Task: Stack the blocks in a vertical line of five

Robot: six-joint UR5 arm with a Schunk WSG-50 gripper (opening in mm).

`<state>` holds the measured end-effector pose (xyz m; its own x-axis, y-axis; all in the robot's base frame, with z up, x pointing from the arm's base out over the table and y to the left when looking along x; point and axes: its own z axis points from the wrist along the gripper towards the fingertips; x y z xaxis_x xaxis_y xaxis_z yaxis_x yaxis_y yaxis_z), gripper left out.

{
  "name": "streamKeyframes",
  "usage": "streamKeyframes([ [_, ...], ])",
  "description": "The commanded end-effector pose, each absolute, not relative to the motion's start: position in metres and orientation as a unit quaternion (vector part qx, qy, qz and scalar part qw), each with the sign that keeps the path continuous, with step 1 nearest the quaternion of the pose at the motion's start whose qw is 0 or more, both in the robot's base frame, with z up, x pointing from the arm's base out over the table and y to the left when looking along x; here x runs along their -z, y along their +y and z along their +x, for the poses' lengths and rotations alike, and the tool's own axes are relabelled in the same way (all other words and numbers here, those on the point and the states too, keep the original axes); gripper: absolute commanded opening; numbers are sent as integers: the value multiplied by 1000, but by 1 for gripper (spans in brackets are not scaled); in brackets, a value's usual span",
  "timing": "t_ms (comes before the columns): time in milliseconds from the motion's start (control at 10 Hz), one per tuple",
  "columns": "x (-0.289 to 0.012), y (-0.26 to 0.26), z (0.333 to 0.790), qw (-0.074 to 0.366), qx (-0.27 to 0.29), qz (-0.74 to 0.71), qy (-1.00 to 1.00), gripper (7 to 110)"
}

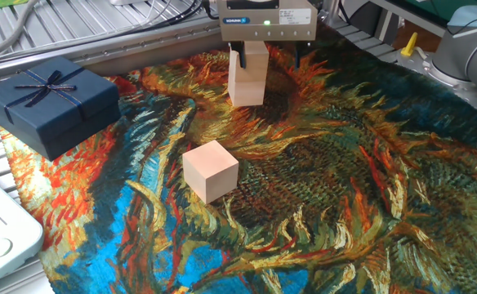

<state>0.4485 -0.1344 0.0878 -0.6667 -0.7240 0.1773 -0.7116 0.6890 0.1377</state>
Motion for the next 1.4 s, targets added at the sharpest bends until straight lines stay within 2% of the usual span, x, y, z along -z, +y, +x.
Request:
streamKeyframes([
  [0, -88, -132, 449, 107, 31, 391, -914, 88],
  [1300, -88, -127, 446, 110, 37, 388, -914, 88],
])
